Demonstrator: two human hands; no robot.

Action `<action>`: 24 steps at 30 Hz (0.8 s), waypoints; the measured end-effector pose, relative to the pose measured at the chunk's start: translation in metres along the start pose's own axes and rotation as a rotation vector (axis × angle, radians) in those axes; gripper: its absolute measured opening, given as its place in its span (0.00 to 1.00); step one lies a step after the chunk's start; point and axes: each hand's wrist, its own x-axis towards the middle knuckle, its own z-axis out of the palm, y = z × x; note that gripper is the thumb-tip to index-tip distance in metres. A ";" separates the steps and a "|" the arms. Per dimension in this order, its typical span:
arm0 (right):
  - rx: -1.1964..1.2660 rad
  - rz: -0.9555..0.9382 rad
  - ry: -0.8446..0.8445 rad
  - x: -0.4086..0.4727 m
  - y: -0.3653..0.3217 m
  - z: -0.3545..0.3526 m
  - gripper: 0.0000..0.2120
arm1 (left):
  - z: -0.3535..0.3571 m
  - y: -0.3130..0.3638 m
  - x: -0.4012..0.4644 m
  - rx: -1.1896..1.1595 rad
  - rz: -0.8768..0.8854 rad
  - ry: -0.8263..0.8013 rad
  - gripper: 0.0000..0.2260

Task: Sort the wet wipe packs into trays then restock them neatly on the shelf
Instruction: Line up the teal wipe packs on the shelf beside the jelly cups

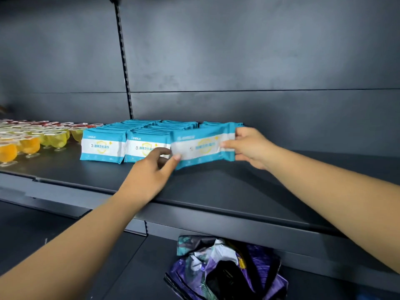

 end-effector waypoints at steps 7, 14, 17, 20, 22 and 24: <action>0.008 0.014 0.332 0.048 0.018 -0.037 0.12 | 0.006 -0.005 -0.010 0.227 0.093 -0.115 0.09; -0.313 0.051 0.405 0.102 0.052 -0.027 0.14 | 0.008 -0.011 -0.006 0.209 0.093 -0.090 0.11; -0.417 0.034 0.479 0.108 0.058 -0.027 0.14 | 0.008 -0.013 -0.007 0.216 0.098 -0.092 0.10; -0.511 0.044 0.514 0.108 0.060 -0.026 0.15 | 0.007 -0.011 -0.006 0.237 0.092 -0.088 0.10; -0.533 0.051 0.524 0.106 0.059 -0.024 0.17 | 0.004 -0.010 -0.008 0.225 0.094 -0.076 0.10; -0.544 0.080 0.521 0.104 0.062 -0.023 0.20 | 0.007 -0.011 -0.008 0.213 0.080 -0.085 0.11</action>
